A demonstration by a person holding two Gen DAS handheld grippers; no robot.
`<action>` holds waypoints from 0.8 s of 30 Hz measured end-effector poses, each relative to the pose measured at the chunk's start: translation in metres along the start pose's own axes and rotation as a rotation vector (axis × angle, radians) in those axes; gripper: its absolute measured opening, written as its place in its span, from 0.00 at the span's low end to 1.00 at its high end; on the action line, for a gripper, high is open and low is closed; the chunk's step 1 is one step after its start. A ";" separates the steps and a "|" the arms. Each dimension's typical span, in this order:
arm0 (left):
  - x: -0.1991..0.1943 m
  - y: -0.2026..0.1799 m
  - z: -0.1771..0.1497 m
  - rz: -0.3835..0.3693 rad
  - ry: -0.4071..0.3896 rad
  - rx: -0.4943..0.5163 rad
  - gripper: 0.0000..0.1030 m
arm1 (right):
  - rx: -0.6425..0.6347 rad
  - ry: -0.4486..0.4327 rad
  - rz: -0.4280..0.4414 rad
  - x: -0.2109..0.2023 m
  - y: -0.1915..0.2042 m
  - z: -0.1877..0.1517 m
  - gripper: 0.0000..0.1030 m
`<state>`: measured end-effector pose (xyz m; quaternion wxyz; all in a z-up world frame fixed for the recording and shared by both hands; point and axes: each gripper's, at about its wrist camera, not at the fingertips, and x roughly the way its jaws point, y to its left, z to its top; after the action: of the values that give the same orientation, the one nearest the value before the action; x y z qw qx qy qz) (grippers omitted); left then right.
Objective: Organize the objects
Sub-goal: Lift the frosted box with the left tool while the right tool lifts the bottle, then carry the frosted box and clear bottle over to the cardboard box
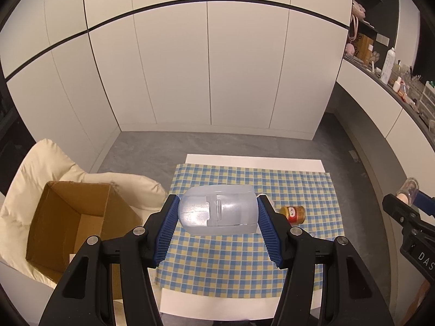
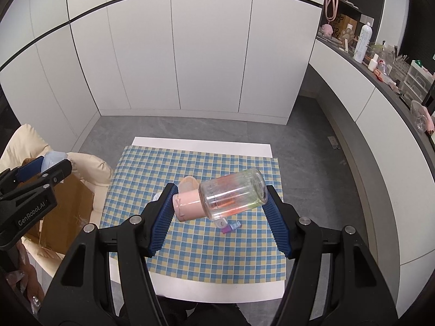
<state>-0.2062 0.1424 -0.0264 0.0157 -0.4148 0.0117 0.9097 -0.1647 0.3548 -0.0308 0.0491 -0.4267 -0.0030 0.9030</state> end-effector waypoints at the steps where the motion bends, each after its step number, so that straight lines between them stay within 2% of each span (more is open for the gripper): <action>1: -0.002 0.000 -0.002 0.005 -0.002 0.003 0.56 | 0.001 0.001 0.001 -0.001 0.000 -0.001 0.64; 12: -0.023 0.008 -0.035 0.030 -0.007 0.039 0.56 | -0.020 0.019 0.016 -0.009 0.005 -0.033 0.64; 21: -0.055 0.016 -0.069 0.044 -0.028 0.041 0.56 | -0.023 -0.005 0.024 -0.038 0.007 -0.065 0.64; 24: -0.067 0.014 -0.079 0.025 -0.033 0.046 0.56 | -0.033 -0.015 0.028 -0.050 0.010 -0.077 0.64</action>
<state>-0.1035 0.1249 -0.0278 0.0142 -0.3990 0.0376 0.9161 -0.0747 0.3376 -0.0422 0.0292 -0.4207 -0.0121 0.9066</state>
